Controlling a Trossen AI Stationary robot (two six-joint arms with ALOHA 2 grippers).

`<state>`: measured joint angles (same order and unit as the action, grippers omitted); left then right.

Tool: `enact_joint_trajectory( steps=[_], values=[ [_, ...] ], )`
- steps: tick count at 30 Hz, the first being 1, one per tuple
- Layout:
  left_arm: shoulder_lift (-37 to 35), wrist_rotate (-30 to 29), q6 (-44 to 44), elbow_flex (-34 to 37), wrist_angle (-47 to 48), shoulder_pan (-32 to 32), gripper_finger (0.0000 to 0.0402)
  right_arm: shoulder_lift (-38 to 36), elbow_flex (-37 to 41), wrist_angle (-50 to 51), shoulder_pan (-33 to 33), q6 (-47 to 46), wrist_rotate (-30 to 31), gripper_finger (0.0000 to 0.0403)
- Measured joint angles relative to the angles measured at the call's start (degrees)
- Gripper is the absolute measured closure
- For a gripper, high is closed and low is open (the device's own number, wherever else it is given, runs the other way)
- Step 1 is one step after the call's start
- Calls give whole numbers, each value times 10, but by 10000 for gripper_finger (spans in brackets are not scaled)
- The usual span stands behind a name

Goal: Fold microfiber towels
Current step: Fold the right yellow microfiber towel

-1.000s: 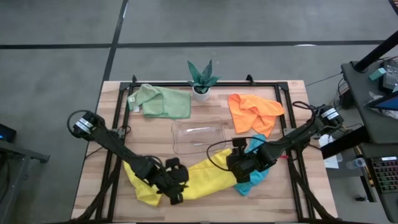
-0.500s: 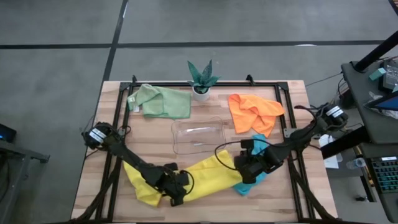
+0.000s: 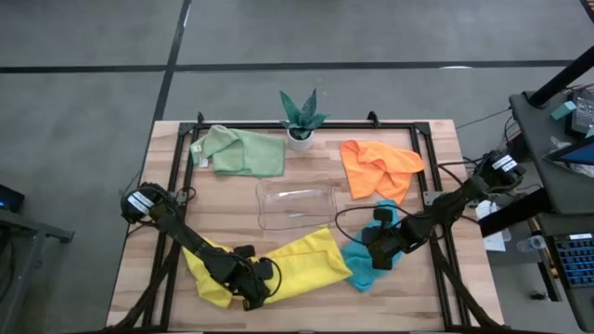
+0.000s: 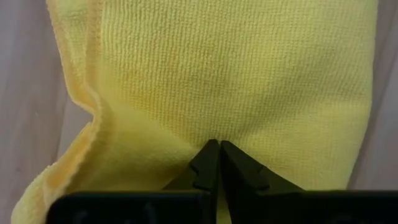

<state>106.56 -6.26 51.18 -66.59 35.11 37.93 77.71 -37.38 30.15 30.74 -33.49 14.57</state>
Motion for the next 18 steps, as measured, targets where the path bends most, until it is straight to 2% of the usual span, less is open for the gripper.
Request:
enact_joint_trajectory(
  steps=[4, 11, 18],
  values=[
    [0, 0, -22, -1, -6, 0, 398, -2, 20, 15, -5, -2, 6, 393],
    [0, -18, -25, -1, -20, -1, 398, -21, 22, 123, -14, -33, 26, 394],
    [-1, -28, -40, -1, -74, -3, 398, -82, 2, 126, -14, -34, 52, 394]
  ],
)
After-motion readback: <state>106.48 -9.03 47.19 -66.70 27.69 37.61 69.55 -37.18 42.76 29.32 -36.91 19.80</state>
